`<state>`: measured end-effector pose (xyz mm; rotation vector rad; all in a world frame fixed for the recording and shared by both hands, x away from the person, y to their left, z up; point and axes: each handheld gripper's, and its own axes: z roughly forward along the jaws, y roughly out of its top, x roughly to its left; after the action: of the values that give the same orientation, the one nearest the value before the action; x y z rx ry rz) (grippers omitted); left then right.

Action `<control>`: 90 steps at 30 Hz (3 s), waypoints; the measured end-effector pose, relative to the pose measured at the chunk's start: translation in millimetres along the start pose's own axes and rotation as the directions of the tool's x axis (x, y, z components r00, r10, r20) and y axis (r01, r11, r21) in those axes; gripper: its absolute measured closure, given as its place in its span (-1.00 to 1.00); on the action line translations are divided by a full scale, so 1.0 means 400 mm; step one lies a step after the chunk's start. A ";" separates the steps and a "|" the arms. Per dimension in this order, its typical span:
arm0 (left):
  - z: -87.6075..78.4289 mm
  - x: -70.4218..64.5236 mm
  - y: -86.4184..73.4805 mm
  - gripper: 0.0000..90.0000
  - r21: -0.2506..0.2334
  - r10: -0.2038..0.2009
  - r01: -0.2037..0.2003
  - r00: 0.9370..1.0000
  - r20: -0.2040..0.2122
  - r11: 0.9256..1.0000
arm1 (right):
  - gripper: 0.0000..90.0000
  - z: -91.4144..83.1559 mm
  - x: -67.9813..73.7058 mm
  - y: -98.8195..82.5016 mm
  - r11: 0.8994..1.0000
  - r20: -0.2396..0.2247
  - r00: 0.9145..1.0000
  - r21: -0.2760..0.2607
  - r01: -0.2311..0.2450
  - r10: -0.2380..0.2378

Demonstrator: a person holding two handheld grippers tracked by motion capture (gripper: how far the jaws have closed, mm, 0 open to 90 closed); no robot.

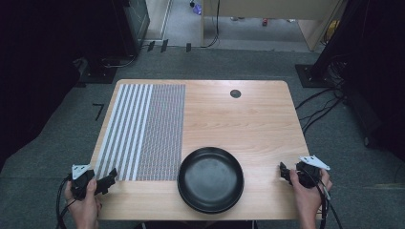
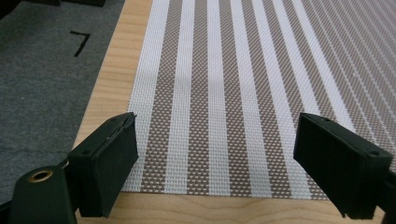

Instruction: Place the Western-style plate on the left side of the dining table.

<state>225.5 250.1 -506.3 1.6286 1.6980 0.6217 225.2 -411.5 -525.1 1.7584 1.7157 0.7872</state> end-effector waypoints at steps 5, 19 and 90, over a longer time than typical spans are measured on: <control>-0.015 -0.022 0.020 -0.75 -0.017 0.018 -0.018 1.000 0.024 1.000 | -0.63 0.000 0.001 -0.001 1.000 -0.002 1.000 0.001 0.001 -0.001; -0.013 -0.190 0.130 -0.73 -0.128 0.082 -0.064 0.986 0.148 0.990 | -0.70 -0.001 0.004 -0.002 1.000 0.002 1.000 0.008 -0.001 0.001; -0.014 -0.497 0.014 -0.18 0.029 0.239 -0.278 0.869 0.433 0.960 | -0.16 -0.131 0.297 0.059 0.986 -0.299 0.952 -0.166 0.010 -0.060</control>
<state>219.4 55.1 -468.3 1.9120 1.2134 0.2795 203.8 -294.3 -468.8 1.5545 1.8110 1.1976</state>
